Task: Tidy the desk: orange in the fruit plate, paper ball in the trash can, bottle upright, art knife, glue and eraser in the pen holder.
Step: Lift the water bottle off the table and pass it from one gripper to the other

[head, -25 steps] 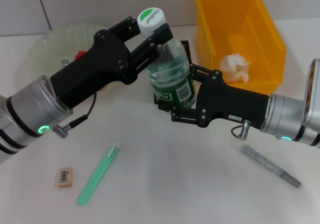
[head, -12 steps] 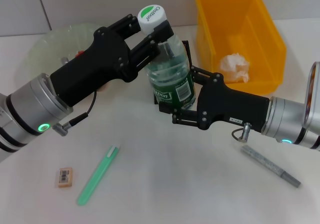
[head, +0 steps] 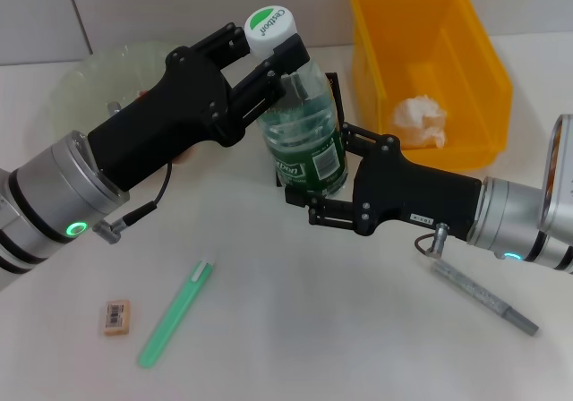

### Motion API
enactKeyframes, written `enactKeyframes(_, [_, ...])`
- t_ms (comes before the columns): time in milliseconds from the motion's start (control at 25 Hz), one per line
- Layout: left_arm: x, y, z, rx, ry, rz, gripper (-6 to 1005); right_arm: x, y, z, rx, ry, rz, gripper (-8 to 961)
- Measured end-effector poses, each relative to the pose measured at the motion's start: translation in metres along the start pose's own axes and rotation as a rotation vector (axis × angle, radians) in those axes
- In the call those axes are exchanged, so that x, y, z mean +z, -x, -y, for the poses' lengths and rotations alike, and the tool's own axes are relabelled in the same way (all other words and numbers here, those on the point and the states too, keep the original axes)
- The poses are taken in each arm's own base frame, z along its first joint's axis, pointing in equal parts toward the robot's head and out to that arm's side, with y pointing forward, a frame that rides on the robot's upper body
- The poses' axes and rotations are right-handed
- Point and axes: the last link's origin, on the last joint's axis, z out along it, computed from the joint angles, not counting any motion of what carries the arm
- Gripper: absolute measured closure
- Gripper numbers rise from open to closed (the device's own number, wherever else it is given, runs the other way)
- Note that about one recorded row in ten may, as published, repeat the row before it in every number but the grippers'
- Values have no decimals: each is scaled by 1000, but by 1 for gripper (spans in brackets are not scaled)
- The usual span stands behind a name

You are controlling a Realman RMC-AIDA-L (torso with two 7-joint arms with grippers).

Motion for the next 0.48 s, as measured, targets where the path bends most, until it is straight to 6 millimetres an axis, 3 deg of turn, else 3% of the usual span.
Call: enactKeyframes(480, [2, -3, -3, 8, 22, -13, 528, 0, -2, 0, 1, -3, -16, 190])
